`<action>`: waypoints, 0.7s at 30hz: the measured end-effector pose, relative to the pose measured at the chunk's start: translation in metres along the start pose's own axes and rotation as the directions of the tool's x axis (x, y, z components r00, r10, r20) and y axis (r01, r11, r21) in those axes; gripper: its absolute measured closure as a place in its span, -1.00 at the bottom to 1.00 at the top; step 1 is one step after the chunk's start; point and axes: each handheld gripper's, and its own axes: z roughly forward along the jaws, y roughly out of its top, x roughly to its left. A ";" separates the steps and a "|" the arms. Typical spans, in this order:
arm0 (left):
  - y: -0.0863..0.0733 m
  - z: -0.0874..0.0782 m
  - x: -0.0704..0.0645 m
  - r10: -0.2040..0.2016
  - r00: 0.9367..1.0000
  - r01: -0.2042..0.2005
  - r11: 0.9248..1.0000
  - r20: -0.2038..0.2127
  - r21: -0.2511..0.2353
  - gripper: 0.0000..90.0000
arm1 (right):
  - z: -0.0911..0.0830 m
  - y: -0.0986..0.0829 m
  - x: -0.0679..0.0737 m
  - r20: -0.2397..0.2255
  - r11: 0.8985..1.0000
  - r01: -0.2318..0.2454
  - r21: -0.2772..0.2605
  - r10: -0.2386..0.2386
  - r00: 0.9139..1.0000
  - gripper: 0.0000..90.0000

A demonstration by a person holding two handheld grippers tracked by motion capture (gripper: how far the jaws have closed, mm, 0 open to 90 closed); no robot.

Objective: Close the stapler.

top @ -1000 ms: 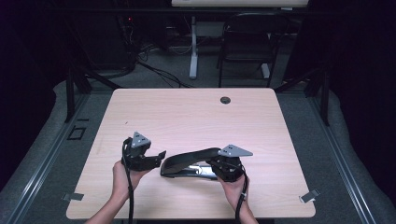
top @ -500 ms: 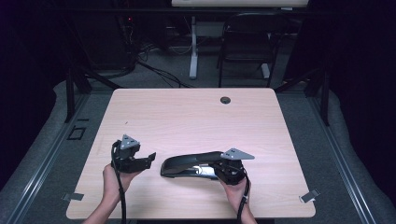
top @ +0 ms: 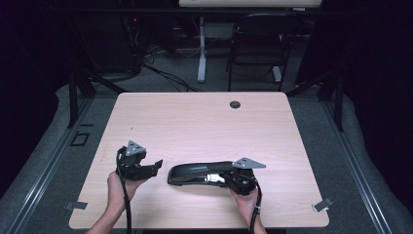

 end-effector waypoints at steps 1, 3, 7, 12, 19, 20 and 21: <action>0.000 0.000 0.000 0.001 1.000 -0.001 1.000 -0.001 -0.001 -0.31 | 0.000 0.000 -0.001 0.002 1.000 0.001 0.007 -0.001 1.000 0.99; 0.000 0.000 0.000 0.003 1.000 -0.003 1.000 -0.002 -0.002 -0.31 | -0.001 -0.002 -0.001 0.011 1.000 -0.005 0.012 0.005 1.000 0.98; 0.000 0.000 0.000 0.004 1.000 -0.004 1.000 -0.002 0.002 -0.31 | -0.004 -0.002 -0.003 0.035 1.000 -0.010 0.027 0.009 0.999 0.99; 0.000 0.000 0.000 0.004 1.000 -0.004 1.000 -0.004 -0.001 -0.32 | -0.013 -0.006 -0.008 0.090 0.999 -0.008 0.051 0.004 0.996 0.98; 0.000 0.000 0.002 -0.004 1.000 0.004 1.000 -0.011 0.000 -0.50 | -0.041 0.005 -0.013 0.211 0.999 0.034 0.012 -0.035 0.977 0.99; 0.000 0.000 0.002 -0.003 1.000 0.003 1.000 -0.010 0.000 -0.52 | -0.046 0.009 -0.012 0.227 0.999 0.042 0.010 -0.043 0.973 0.99; 0.000 0.001 0.002 -0.004 1.000 0.004 1.000 -0.009 0.002 -0.60 | -0.050 0.014 -0.012 0.241 0.998 0.058 -0.001 -0.056 0.969 0.99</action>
